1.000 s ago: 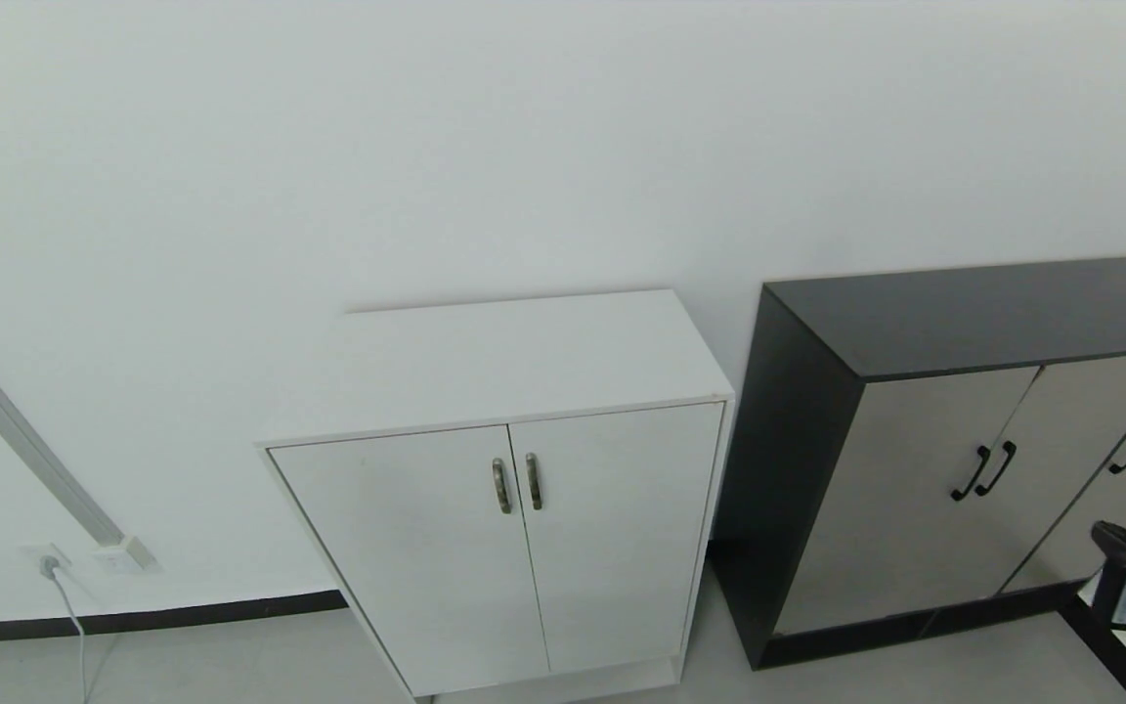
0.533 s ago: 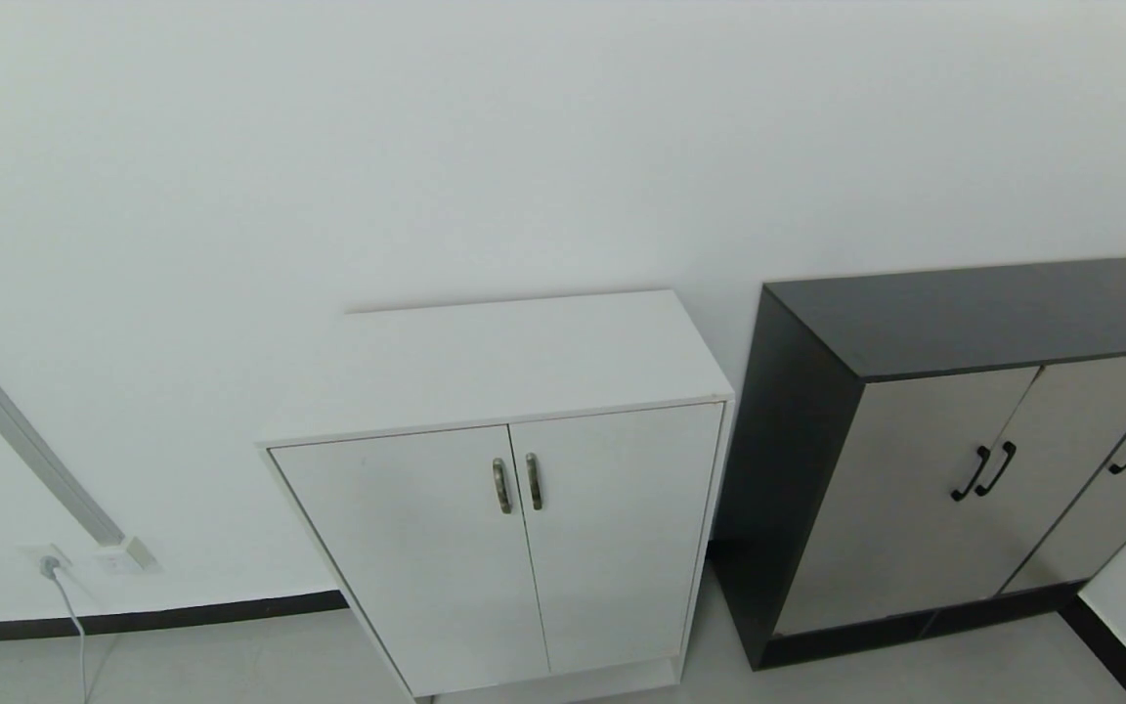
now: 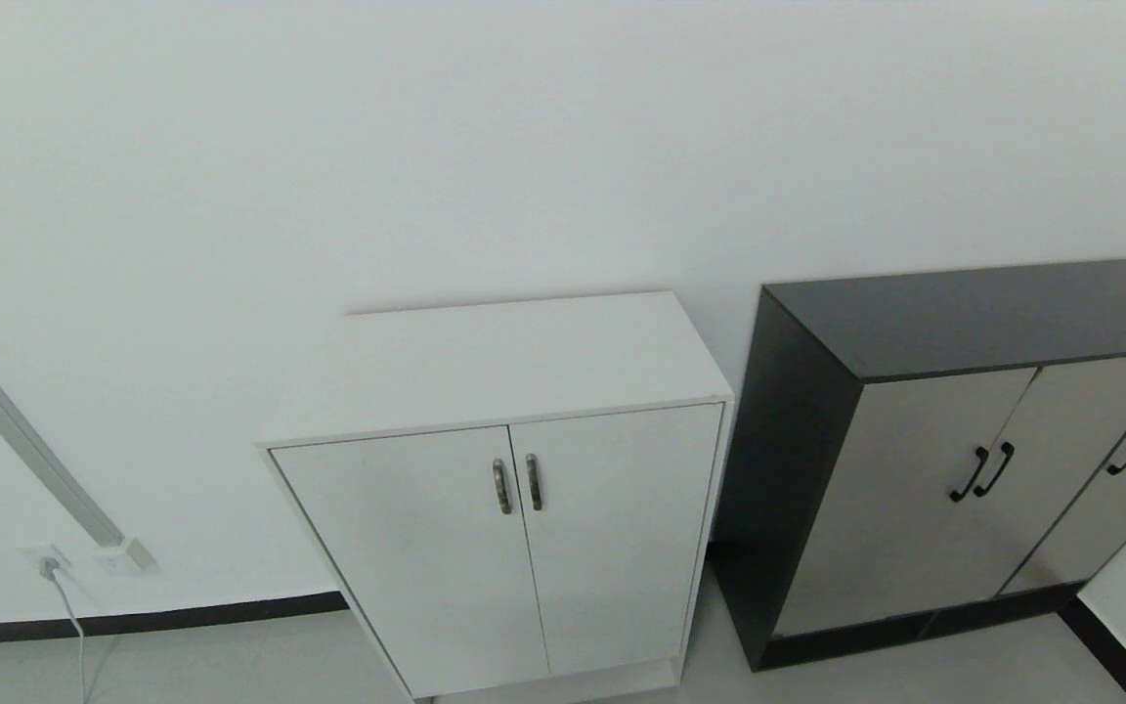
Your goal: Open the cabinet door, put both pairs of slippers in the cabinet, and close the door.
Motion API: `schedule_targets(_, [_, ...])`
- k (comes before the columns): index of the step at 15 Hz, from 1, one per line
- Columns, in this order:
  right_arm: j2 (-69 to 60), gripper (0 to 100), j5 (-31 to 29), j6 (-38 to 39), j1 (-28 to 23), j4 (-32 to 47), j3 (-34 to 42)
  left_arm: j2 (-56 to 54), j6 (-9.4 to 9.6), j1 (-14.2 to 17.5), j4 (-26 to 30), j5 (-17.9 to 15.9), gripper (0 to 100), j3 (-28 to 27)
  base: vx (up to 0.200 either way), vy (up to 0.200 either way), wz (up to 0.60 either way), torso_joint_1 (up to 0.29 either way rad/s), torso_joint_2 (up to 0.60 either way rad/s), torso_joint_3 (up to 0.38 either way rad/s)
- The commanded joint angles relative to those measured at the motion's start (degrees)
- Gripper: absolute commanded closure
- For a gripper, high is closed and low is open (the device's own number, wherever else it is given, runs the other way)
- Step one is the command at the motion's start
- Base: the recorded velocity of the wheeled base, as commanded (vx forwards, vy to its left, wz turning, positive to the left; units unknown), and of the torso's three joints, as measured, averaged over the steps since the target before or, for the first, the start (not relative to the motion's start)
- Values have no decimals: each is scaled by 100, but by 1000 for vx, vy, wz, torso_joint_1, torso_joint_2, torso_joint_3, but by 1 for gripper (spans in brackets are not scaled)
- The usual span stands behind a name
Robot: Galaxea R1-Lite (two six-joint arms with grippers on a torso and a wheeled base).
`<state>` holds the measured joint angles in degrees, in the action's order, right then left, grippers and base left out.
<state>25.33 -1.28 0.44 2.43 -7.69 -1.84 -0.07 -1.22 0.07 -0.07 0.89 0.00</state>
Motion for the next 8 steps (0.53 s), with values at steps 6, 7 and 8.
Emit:
schedule_targets(6, [-1558,100,216,-176,30,831,26,7,-1,1,-1,-1,100,0,0,0,0,0,0,0])
schedule_targets(7, [-1619,100,233,-176,56,831,26,7,-1,1,-1,-10,100,0,0,0,0,0,0,0])
schedule_targets(8, [-1698,100,286,-185,91,831,26,7,-1,1,-1,-10,100,0,0,0,0,0,0,0])
